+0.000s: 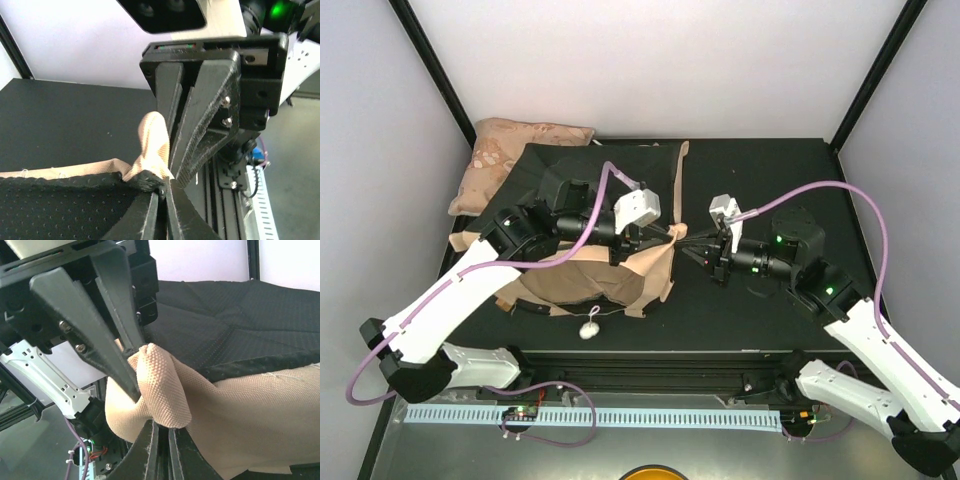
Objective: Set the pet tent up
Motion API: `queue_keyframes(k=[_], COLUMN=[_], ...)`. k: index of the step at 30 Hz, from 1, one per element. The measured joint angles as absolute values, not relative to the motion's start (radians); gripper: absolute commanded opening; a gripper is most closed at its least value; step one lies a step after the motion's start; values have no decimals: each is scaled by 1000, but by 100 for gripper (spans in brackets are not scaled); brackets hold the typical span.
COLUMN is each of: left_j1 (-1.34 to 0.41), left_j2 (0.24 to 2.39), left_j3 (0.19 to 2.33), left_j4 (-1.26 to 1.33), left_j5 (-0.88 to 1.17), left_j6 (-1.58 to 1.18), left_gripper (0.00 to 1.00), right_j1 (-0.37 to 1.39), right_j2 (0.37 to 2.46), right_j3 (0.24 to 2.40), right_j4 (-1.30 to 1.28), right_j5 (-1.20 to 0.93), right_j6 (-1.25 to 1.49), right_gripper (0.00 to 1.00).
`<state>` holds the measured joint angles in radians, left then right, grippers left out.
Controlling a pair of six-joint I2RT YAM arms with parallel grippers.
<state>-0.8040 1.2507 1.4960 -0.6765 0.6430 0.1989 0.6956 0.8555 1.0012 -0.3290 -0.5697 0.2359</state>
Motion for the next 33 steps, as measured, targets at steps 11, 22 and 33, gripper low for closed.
queue_keyframes(k=[11, 22, 33], left_j1=[-860, -878, -879], left_j2=[1234, 908, 876], left_j3=[1483, 1353, 1291], left_j4=[-701, -366, -294], left_j5=[557, 479, 476], left_j6=[300, 117, -80], left_gripper=[92, 99, 99], right_j1=[696, 696, 696], right_j2=[825, 756, 744], right_j3=[984, 984, 1186], right_j4=[-324, -326, -421], right_j5=[-444, -207, -17], right_j6=[296, 374, 407], right_gripper=[1, 1, 1])
